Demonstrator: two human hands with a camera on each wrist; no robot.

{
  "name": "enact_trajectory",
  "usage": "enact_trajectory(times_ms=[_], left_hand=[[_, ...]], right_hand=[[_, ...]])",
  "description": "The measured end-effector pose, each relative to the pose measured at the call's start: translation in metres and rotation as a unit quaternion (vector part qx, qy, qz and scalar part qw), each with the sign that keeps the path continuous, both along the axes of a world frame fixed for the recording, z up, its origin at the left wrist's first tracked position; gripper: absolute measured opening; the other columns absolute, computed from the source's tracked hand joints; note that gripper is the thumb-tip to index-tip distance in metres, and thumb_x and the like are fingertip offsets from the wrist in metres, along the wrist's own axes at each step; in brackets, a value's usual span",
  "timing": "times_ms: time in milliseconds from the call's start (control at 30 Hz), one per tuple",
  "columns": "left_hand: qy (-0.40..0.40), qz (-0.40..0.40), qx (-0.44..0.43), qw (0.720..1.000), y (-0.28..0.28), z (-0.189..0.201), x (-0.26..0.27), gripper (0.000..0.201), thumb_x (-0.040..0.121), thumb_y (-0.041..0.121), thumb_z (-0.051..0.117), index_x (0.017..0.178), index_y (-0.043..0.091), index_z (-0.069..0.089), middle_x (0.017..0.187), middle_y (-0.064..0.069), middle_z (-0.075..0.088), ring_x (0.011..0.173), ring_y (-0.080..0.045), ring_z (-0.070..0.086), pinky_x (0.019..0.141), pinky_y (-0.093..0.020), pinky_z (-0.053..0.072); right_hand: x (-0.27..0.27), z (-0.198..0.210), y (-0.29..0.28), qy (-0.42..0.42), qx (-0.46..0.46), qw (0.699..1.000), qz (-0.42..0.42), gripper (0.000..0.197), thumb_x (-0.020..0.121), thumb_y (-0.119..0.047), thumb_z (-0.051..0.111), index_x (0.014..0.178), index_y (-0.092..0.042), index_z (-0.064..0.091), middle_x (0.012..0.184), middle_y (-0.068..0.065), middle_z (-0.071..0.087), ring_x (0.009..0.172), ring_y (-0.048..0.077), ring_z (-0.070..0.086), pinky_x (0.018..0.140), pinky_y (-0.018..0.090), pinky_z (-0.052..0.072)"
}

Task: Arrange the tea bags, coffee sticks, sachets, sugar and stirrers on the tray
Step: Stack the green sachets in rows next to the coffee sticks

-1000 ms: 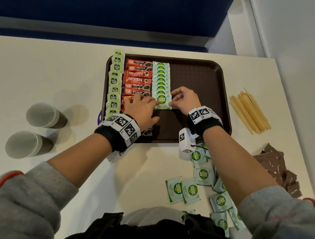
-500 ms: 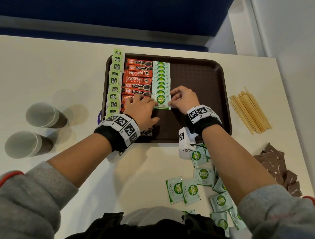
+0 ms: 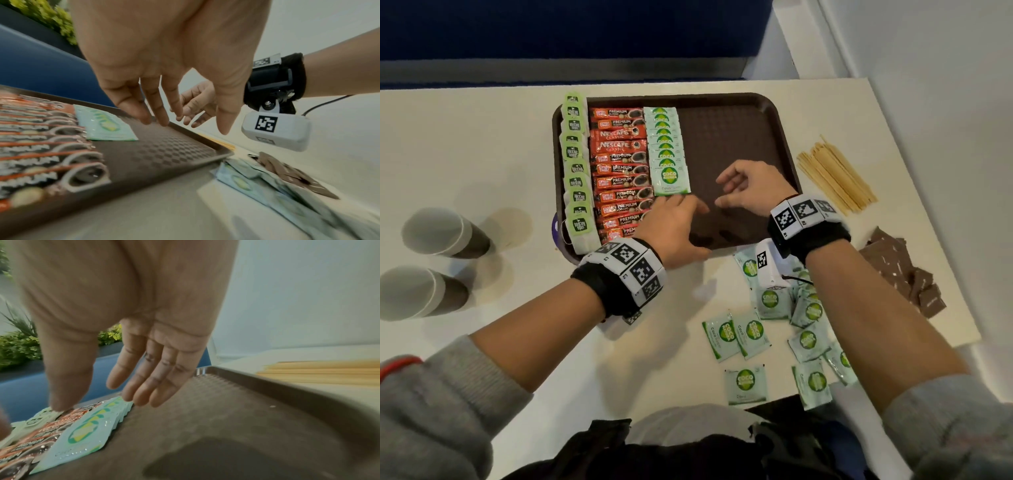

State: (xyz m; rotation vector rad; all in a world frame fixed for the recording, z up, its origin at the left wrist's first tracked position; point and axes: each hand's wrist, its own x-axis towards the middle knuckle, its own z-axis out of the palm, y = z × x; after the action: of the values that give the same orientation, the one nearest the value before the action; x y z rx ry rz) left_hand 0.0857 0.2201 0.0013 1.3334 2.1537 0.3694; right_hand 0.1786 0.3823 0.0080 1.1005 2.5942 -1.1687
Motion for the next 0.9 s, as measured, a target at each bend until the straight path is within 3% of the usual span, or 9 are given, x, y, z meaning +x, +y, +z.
enact_trajectory(times_ms=[167, 300, 467, 633, 733, 900], left_hand=[[-0.028, -0.091, -0.042, 0.995, -0.015, -0.003, 0.051, 0.076, 0.068, 0.046, 0.078, 0.131, 0.026, 0.041, 0.127, -0.002, 0.046, 0.118, -0.024, 0.042, 0.095, -0.037, 0.041], [-0.005, -0.147, -0.072, 0.987, -0.033, -0.009, 0.093, 0.082, 0.066, 0.05, 0.078, 0.134, 0.029, 0.036, 0.135, -0.001, 0.039, 0.123, -0.025, 0.034, 0.098, -0.04, 0.04], [0.031, -0.124, -0.104, 0.986, -0.052, -0.019, 0.138, 0.09, 0.06, 0.057, 0.079, 0.134, 0.038, 0.032, 0.141, 0.0, 0.027, 0.129, -0.027, 0.026, 0.099, -0.047, 0.034], [0.08, -0.109, -0.143, 0.981, -0.07, -0.026, 0.168, 0.107, 0.055, 0.063, 0.08, 0.141, 0.043, 0.02, 0.153, -0.002, 0.011, 0.136, -0.034, 0.018, 0.103, -0.055, 0.031], [0.084, -0.092, -0.136, 0.983, -0.076, -0.031, 0.18, 0.113, 0.055, 0.061, 0.082, 0.144, 0.044, 0.015, 0.152, -0.004, 0.011, 0.134, -0.036, 0.021, 0.101, -0.051, 0.034], [0.092, -0.072, -0.121, 0.986, -0.075, -0.037, 0.187, 0.106, 0.06, 0.057, 0.08, 0.143, 0.046, 0.016, 0.146, -0.005, 0.02, 0.129, -0.035, 0.025, 0.094, -0.048, 0.041]], right_hand=[[0.065, 0.004, -0.022, -0.051, -0.004, 0.998, -0.021, 0.04, 0.069, -0.031, 0.082, 0.104, -0.02, 0.064, 0.095, -0.004, 0.065, 0.081, 0.006, 0.058, 0.072, 0.018, 0.046], [0.12, 0.003, -0.042, -0.093, -0.013, 0.995, -0.029, 0.046, 0.068, -0.033, 0.083, 0.107, -0.02, 0.063, 0.102, -0.005, 0.061, 0.084, 0.007, 0.055, 0.064, 0.016, 0.04], [0.187, -0.008, -0.065, -0.156, 0.008, 0.988, -0.014, 0.066, 0.063, -0.038, 0.085, 0.118, -0.018, 0.055, 0.114, 0.002, 0.05, 0.095, 0.013, 0.049, 0.081, 0.025, 0.04], [0.245, -0.016, -0.087, -0.206, 0.08, 0.975, -0.016, 0.102, 0.049, -0.049, 0.088, 0.133, -0.021, 0.037, 0.133, 0.008, 0.035, 0.128, 0.026, 0.032, 0.105, 0.041, 0.036], [0.264, -0.024, -0.099, -0.249, 0.101, 0.963, -0.032, 0.114, 0.045, -0.053, 0.088, 0.138, -0.027, 0.027, 0.138, 0.007, 0.027, 0.132, 0.029, 0.024, 0.102, 0.051, 0.04], [0.275, -0.042, -0.107, -0.22, 0.103, 0.968, -0.064, 0.108, 0.049, -0.047, 0.089, 0.136, -0.033, 0.027, 0.132, 0.012, 0.026, 0.123, 0.033, 0.029, 0.101, 0.044, 0.036]])
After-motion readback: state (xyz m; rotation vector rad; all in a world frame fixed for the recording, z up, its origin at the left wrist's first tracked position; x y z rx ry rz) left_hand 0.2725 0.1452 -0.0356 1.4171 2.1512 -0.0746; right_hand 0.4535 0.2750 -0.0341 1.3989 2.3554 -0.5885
